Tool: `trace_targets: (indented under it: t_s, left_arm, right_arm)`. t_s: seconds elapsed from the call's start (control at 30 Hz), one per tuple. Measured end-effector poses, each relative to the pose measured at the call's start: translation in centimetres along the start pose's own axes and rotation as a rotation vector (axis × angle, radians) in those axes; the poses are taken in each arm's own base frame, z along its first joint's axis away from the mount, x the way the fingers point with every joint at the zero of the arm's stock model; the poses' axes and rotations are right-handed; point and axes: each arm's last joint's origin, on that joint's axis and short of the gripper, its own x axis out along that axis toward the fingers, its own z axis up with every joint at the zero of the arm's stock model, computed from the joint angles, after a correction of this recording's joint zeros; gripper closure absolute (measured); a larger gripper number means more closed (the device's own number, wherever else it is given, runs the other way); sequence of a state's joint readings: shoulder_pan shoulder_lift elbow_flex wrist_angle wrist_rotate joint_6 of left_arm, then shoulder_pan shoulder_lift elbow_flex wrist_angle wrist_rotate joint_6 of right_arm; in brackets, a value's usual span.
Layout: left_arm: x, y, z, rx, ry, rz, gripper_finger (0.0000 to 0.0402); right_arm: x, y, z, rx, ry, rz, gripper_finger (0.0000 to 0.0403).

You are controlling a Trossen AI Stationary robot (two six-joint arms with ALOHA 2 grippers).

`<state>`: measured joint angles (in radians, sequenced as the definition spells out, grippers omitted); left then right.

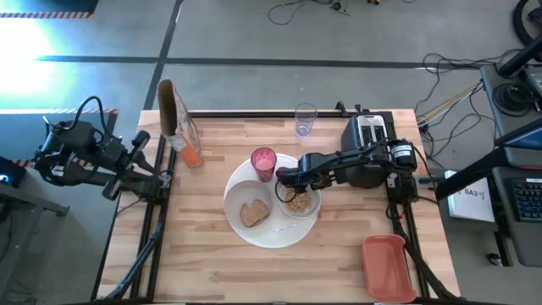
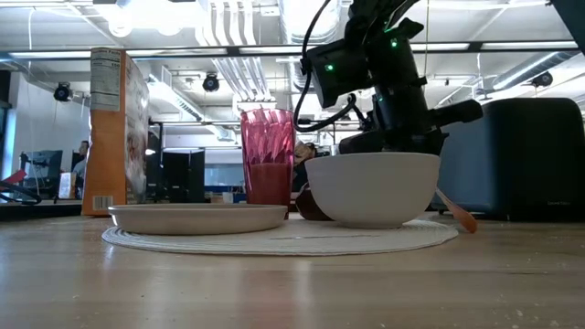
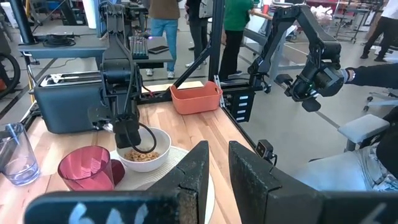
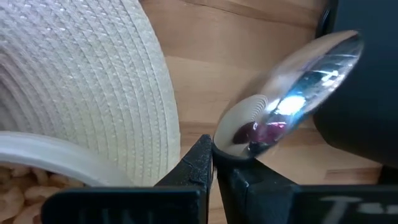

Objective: Arrange a breakfast setting
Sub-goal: Put the orange spoon on the table to the right side of the white bowl, then return to Home Position

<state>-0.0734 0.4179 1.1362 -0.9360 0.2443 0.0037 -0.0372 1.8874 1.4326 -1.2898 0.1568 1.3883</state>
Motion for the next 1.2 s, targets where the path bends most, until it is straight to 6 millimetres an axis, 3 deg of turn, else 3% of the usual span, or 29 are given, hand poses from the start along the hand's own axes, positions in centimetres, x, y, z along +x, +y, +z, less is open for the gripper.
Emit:
trace_targets:
  t_s: [0.5, 0.73, 1.0, 1.2]
  left_arm:
    - [0.0, 0.0, 0.0, -0.008, 0.0, 0.0, 0.0357]
    - [0.0, 0.0, 0.0, -0.024, 0.0, 0.0, 0.0357]
    - [0.0, 0.0, 0.1, -0.06, -0.008, -0.001, 0.0357]
    - [0.0, 0.0, -0.1, -0.096, 0.015, 0.001, 0.0357]
  right_arm:
    - [0.0, 0.0, 0.0, -0.015, 0.0, -0.002, 0.0319]
    - [-0.3, -0.3, 0.2, -0.046, -0.045, -0.003, 0.031]
    - [-3.9, -1.3, 0.9, -0.134, -0.156, 0.099, 0.0315]
    - [-6.2, -1.7, 0.9, -0.392, -0.263, 0.221, 0.0326]
